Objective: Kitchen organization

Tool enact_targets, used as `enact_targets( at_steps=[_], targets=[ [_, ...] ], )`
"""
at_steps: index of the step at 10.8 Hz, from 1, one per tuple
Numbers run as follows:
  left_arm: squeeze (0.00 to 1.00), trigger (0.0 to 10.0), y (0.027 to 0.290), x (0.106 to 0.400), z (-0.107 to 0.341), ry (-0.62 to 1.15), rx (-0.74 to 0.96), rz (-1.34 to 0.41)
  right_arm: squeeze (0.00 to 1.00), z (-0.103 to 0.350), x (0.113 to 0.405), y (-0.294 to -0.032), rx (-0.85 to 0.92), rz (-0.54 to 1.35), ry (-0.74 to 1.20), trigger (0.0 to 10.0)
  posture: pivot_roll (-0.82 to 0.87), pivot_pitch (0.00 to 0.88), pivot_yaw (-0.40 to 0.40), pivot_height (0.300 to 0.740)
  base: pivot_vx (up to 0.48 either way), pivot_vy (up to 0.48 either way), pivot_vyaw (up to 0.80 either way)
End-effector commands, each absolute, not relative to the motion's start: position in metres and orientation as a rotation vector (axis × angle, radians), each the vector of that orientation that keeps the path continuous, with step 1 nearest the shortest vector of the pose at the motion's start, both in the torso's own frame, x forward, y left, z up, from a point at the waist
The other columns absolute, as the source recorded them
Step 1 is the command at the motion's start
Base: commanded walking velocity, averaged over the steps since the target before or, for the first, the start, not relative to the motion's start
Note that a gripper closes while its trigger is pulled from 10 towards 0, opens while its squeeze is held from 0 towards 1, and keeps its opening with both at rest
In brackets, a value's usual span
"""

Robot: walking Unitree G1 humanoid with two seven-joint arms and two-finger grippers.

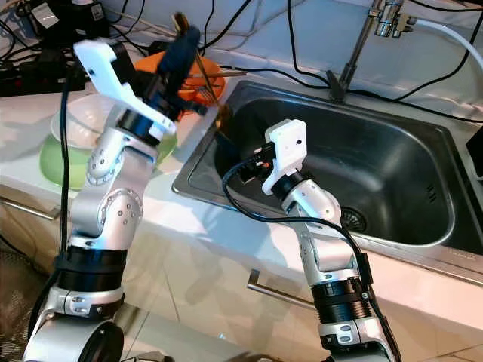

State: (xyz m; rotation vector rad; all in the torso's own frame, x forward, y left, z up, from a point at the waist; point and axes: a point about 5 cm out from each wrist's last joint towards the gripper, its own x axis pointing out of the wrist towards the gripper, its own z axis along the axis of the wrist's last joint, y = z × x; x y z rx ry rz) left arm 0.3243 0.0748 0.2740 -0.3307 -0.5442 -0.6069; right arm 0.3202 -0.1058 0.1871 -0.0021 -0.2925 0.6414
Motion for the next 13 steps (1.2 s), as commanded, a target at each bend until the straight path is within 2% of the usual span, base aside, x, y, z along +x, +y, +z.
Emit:
enact_targets(
  at_steps=[1, 3, 9, 10, 11, 13],
  targets=[
    [0.0, 10.0, 0.066, 0.321, 0.274, -0.529, -0.33, -0.673, 0.0, 0.193, 0.318, -0.104, 0.003, 0.655, -0.31, 10.0, 0.04, 0.029, -0.023, 0.74, 0.0, 0.0, 0.0],
    [0.0, 10.0, 0.058, 0.317, 0.267, -0.483, -0.339, -0.743, 0.0, 0.194, 0.317, -0.102, 0.012, 0.654, -0.312, 10.0, 0.03, 0.031, -0.018, 0.74, 0.0, 0.0, 0.0],
    [0.0, 10.0, 0.053, 0.315, 0.259, -0.42, -0.315, -0.802, 0.0, 0.195, 0.318, -0.101, 0.028, 0.609, -0.323, 10.0, 0.03, 0.031, -0.003, 0.74, 0.0, 0.0, 0.0],
    [0.0, 10.0, 0.053, 0.315, 0.259, -0.417, -0.316, -0.806, 0.0, 0.195, 0.319, -0.101, 0.031, 0.605, -0.322, 3.3, 0.03, 0.033, -0.002, 0.74, 0.0, 0.0, 0.0],
    [0.0, 10.0, 0.052, 0.314, 0.258, -0.41, -0.317, -0.811, 0.0, 0.195, 0.318, -0.099, 0.035, 0.614, -0.323, 0.0, 0.03, 0.034, -0.002, 0.74, 0.0, 0.0, 0.0],
    [0.0, 10.0, 0.051, 0.314, 0.256, -0.4, -0.317, -0.822, 0.0, 0.194, 0.317, -0.094, 0.043, 0.627, -0.323, 0.0, 0.04, 0.034, -0.003, 0.74, 0.0, 0.0, 0.0]
  ],
)
